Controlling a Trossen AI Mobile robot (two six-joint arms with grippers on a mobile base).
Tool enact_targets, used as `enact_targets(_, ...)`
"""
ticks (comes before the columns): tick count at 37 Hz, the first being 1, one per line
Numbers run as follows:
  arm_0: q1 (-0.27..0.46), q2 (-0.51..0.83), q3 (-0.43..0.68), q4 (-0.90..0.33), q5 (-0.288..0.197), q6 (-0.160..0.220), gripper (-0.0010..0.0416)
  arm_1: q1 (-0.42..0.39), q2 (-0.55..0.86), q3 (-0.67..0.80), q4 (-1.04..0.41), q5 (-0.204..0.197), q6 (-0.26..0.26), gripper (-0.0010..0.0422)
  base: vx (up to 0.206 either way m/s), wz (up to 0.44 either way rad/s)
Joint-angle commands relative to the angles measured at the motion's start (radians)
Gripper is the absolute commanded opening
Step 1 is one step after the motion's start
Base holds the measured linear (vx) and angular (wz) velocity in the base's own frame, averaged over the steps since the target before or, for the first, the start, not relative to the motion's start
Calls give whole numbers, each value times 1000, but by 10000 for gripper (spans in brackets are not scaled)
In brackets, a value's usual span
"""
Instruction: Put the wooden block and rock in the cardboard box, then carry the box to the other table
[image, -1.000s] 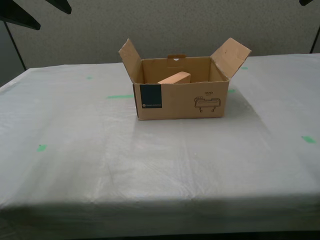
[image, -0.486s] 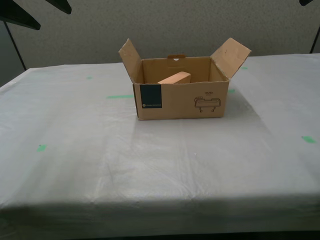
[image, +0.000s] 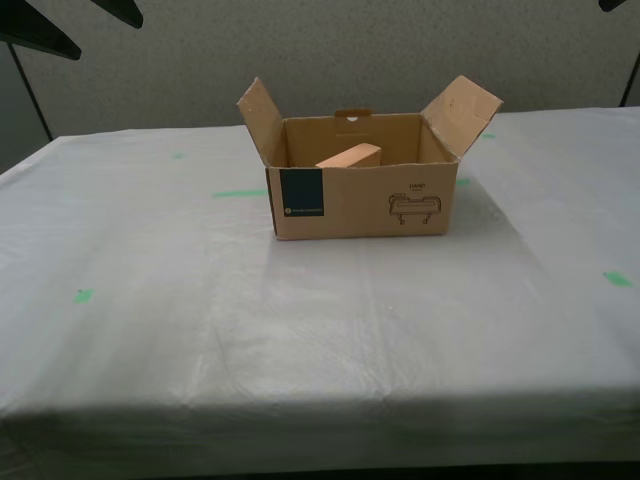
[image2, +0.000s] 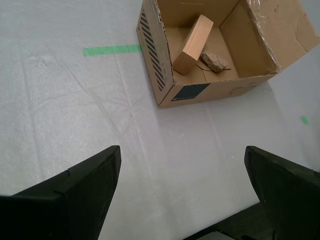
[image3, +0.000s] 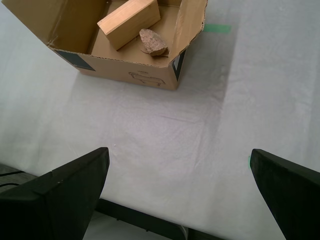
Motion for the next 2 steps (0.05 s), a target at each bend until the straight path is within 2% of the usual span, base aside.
enact_targets(1, 0, 0, 1, 0, -2, 0, 394, 0, 0, 1, 0, 3, 2, 336, 0, 0)
enact_targets(2, 0, 0, 1, 0, -2, 0, 393, 0, 0, 1, 0, 3, 2, 336, 0, 0)
